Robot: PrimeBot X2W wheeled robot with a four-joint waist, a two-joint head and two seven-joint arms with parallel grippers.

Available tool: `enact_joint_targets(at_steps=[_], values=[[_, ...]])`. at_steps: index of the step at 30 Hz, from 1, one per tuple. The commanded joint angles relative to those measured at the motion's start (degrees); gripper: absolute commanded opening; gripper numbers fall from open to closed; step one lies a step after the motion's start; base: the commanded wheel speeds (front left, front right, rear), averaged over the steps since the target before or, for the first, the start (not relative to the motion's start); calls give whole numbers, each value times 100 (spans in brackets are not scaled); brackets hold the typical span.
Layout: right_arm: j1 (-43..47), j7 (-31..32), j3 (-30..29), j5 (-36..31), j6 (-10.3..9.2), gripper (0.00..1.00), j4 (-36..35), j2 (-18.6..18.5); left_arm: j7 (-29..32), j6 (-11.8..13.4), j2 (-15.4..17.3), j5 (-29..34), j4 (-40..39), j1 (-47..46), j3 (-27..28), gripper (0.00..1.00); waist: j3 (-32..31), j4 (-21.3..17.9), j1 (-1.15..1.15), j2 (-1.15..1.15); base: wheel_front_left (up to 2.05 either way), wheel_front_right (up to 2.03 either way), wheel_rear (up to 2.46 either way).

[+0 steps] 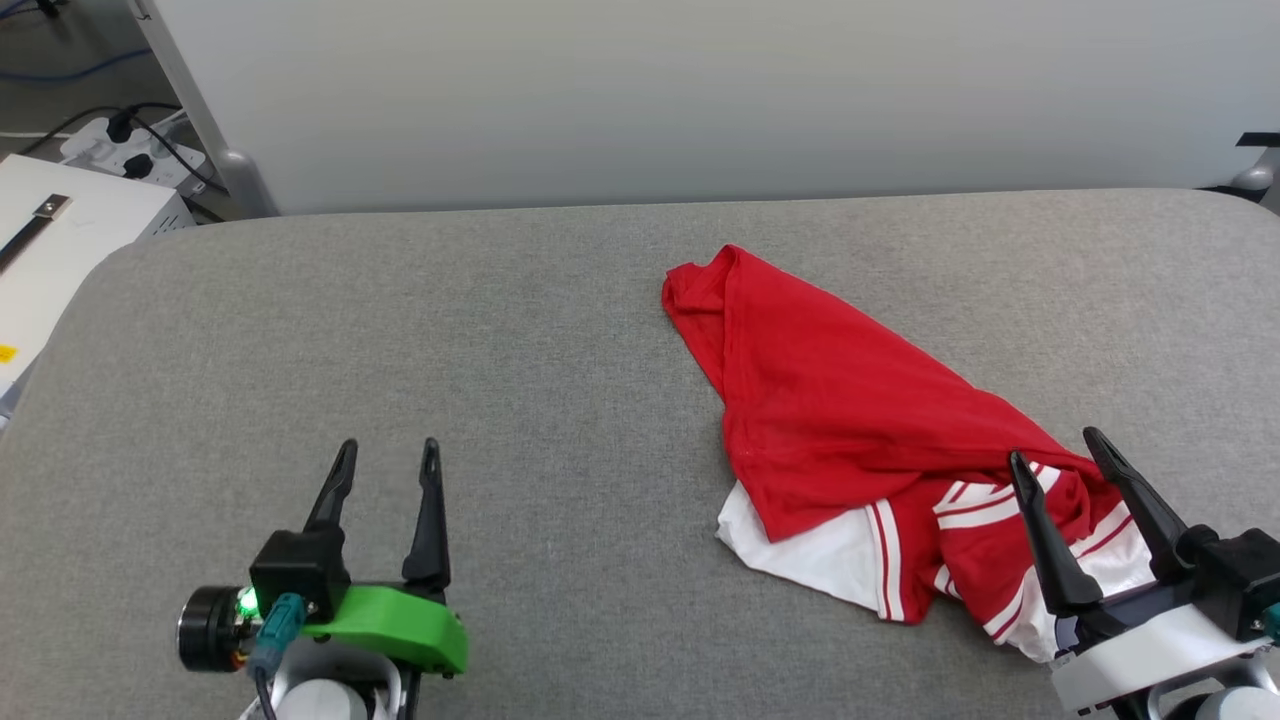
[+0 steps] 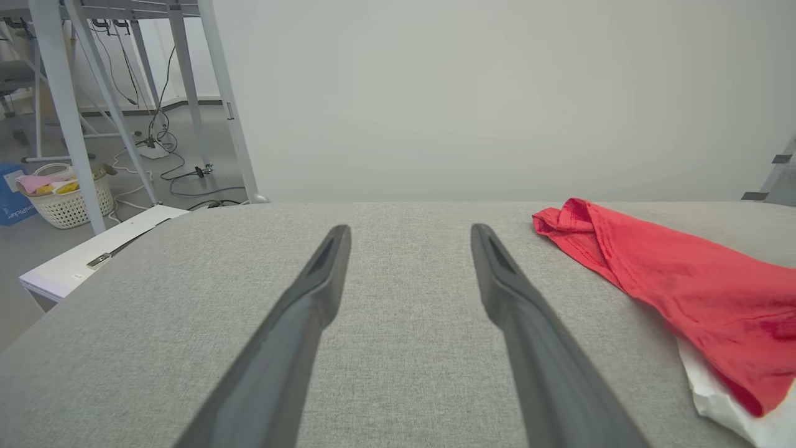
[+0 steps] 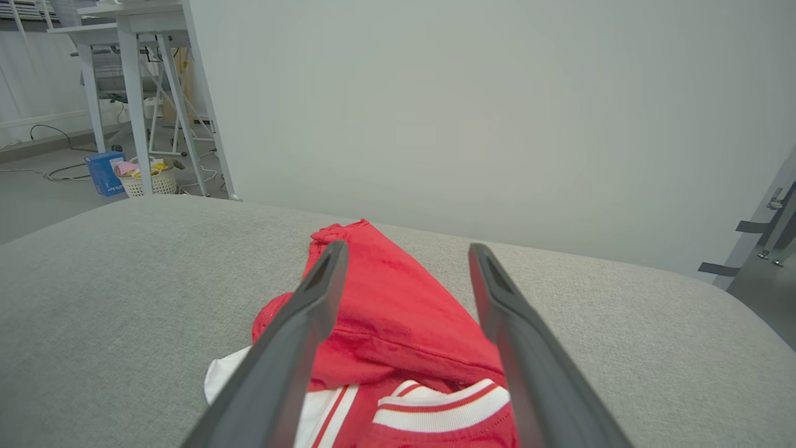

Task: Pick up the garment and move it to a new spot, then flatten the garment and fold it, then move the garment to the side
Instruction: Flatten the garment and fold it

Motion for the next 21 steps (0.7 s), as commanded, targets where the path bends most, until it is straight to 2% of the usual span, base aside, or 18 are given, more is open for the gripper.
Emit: enact_joint_targets(at_steps=[1,6,8,15,18,21], values=[[72,-27,-64,-83,-5,100,-52,76,-33,-88,29,-3,8,-214,-87,100,42,6,0,0,0,0,0],[27,-27,-87,-263,-5,100,-147,246,121,-272,430,-89,262,-1077,-863,100,206,-47,0,0,0,0,0],[-46,-27,-81,-313,-5,100,-148,284,407,-283,685,-267,308,-1543,-1484,100,289,-98,0,0,0,0,0],[-404,-27,-61,-452,-5,100,-201,398,1834,-287,1605,-1684,146,-3175,-3727,100,646,-359,0,0,0,0,0],[-535,-27,-48,-487,-5,100,-235,483,2516,-288,1839,-2408,79,-3825,-4530,100,815,-482,0,0,0,0,0],[-665,-27,-19,-508,-5,100,-233,529,3223,-288,1948,-3094,48,-4355,-5098,100,992,-603,0,0,0,0,0]])
